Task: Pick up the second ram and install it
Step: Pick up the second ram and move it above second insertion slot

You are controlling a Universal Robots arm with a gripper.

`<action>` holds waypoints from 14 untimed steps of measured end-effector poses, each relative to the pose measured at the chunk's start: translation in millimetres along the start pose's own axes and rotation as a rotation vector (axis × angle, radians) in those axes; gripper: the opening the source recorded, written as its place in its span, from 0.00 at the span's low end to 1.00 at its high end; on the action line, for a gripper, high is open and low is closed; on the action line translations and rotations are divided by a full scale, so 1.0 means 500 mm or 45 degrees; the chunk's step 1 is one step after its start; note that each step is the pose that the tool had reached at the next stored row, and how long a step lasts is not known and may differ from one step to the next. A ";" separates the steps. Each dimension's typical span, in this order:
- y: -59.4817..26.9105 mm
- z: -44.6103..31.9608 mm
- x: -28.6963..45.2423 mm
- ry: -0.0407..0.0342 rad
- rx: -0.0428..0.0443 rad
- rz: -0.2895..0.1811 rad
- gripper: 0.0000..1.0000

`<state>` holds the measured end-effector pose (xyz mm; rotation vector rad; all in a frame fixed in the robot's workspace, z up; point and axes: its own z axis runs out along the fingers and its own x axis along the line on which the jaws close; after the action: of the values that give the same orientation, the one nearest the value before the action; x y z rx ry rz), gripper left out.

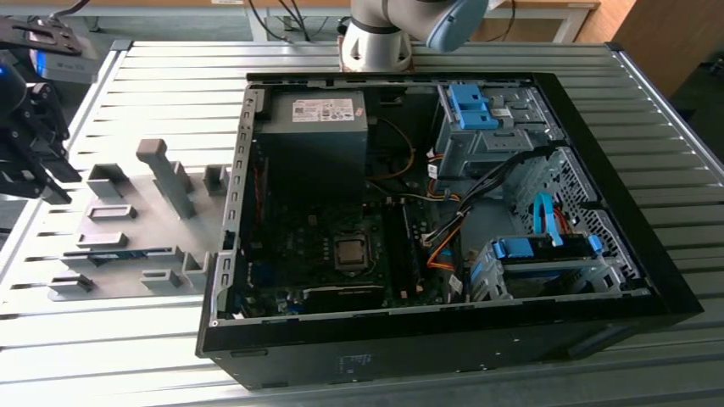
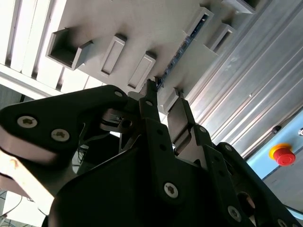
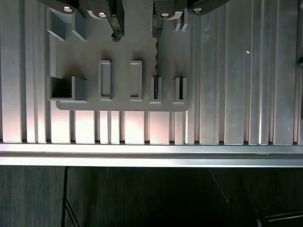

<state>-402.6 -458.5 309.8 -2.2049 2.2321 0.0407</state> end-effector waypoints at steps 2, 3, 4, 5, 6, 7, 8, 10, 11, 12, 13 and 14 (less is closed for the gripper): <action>0.000 0.001 0.000 0.0000 0.000 0.000 0.37; 0.000 0.002 0.000 0.0000 0.000 0.000 0.37; 0.000 0.002 0.000 0.0000 0.000 0.000 0.37; 0.000 0.003 0.000 0.0000 0.000 0.000 0.37; 0.000 0.003 0.000 0.0000 0.000 0.000 0.37; 0.000 0.004 0.000 -0.0001 0.000 0.000 0.37; 0.000 0.005 0.000 -0.0001 0.000 0.000 0.37; 0.000 0.006 0.000 0.0000 0.000 0.000 0.37; 0.000 0.006 0.001 0.0000 0.000 0.000 0.37; 0.000 0.007 0.001 0.0000 0.000 0.000 0.37; 0.000 0.008 0.001 0.0000 0.000 0.000 0.37; 0.000 0.009 0.001 0.0000 0.000 0.000 0.37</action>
<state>-402.6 -458.8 305.5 -2.2049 2.2321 0.0407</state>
